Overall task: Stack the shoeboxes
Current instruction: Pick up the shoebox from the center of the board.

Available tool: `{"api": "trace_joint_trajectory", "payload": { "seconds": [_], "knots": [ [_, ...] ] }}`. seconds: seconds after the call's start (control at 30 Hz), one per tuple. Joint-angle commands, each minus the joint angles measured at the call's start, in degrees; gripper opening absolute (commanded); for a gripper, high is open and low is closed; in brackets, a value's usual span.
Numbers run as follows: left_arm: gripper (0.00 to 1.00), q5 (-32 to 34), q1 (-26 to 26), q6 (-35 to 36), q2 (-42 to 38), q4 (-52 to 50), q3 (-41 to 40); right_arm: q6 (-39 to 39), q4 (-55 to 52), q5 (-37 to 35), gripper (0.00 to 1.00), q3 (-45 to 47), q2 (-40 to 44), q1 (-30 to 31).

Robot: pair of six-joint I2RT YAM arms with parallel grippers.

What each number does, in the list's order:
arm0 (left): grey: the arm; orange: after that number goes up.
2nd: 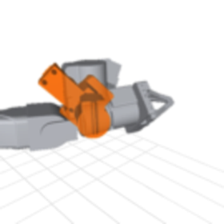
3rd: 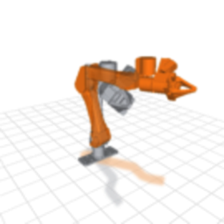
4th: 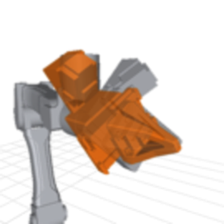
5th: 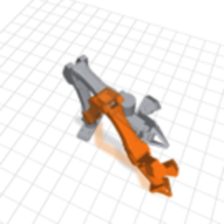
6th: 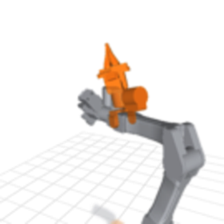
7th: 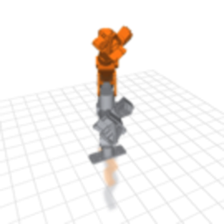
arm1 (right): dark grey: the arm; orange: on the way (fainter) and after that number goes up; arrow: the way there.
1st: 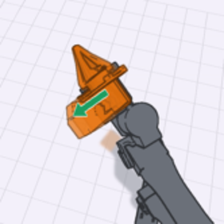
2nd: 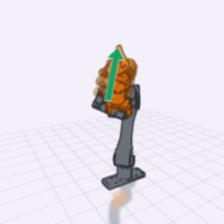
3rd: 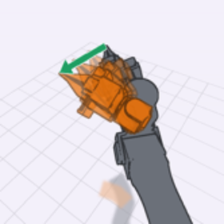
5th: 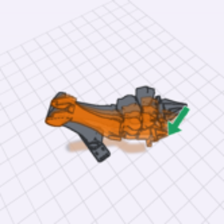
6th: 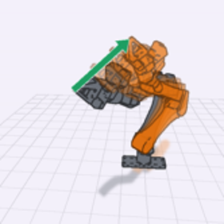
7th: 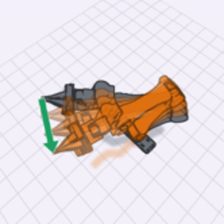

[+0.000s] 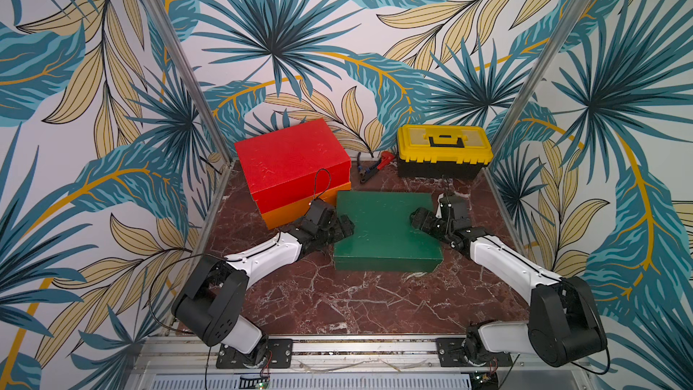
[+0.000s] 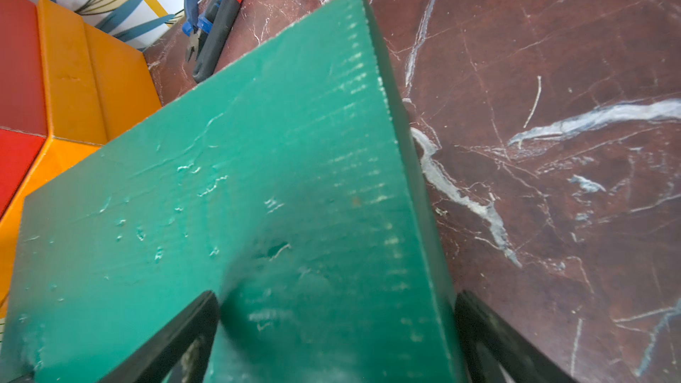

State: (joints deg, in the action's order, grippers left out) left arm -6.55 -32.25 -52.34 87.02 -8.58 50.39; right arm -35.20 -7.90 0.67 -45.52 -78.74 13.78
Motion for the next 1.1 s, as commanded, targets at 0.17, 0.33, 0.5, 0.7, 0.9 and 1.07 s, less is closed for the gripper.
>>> {"api": "trace_joint_trajectory", "payload": {
  "seconds": [0.17, 0.33, 0.5, 0.7, 0.9, 1.07],
  "knots": [
    [1.00, -10.51, -3.02, 2.23, -6.41, -1.26, -3.86, -7.14, -11.09, 9.91, 0.99, 1.14, -2.51, 11.39],
    [1.00, -7.25, -1.26, 1.11, -15.51, -3.61, -9.49, -8.21, -11.03, 8.67, 0.99, 0.11, -1.90, 14.92],
    [1.00, -1.94, -0.46, -0.04, -22.60, -4.93, -14.15, -6.82, -14.91, 2.55, 0.99, -1.41, -1.73, 14.82],
    [1.00, -2.23, 2.39, 1.03, -25.05, -4.90, -17.49, -5.57, -13.67, 3.36, 0.99, 4.70, 4.01, 4.85],
    [1.00, -7.05, 7.12, 2.79, -23.54, -1.54, -19.25, -4.62, -10.30, 10.07, 0.99, 6.07, 2.21, 3.01],
    [1.00, -12.99, 11.47, 5.08, -21.74, -1.24, -19.87, -4.37, -2.91, 16.25, 0.99, 7.37, 2.52, 2.74]
  ]
}}
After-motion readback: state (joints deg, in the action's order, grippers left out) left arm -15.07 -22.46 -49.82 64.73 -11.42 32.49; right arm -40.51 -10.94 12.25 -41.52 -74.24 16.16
